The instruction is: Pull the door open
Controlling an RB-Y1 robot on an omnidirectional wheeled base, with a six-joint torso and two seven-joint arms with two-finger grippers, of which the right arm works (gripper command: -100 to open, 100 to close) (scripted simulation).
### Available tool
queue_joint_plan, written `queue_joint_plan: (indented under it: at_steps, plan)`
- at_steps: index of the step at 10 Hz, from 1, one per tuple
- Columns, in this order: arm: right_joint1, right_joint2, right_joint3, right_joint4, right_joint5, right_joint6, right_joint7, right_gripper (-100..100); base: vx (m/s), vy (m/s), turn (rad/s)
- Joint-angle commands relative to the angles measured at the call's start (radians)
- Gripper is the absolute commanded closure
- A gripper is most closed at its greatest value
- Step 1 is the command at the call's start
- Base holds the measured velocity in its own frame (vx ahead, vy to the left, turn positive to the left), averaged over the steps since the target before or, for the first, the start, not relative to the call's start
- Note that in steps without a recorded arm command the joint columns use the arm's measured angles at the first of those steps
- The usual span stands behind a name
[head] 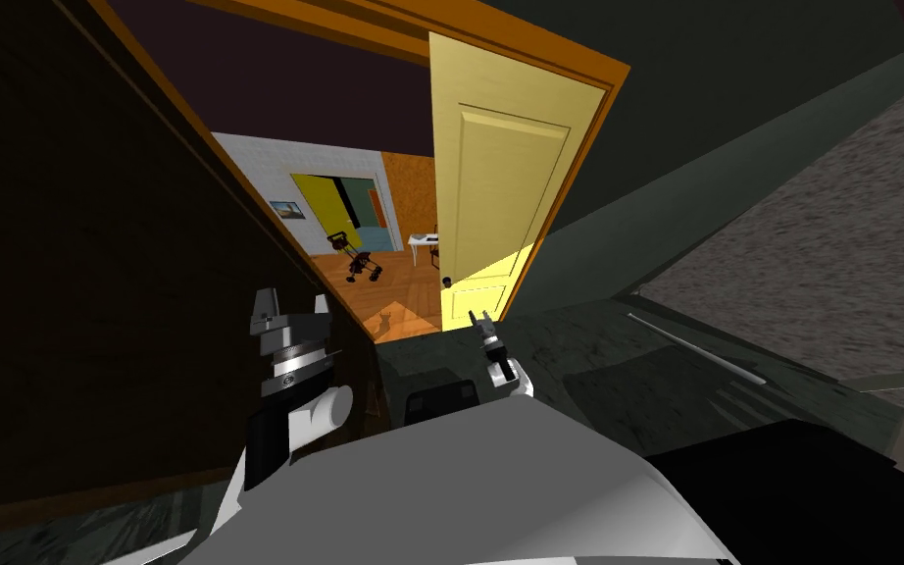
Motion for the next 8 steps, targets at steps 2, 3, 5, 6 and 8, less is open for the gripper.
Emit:
queue_joint_plan:
  at_steps: [2, 3, 5, 6, 8]
  plan:
    - [-0.02, 0.005, 0.003, 0.06, 0.012, -0.014, 0.064, -100, 0.105, -0.007, -0.032]
    - [-0.028, 0.008, 0.004, 0.082, 0.016, -0.018, 0.086, -100, 0.089, -0.009, -0.044]
    - [-0.044, 0.014, 0.005, 0.125, 0.024, -0.026, 0.129, -100, 0.094, 0.008, -0.046]
    - [-0.052, 0.017, 0.006, 0.146, 0.028, -0.03, 0.151, -100, 0.102, 0.01, -0.043]
    - [-0.068, 0.023, 0.008, 0.188, 0.036, -0.037, 0.193, -100, 0.094, 0.01, -0.05]
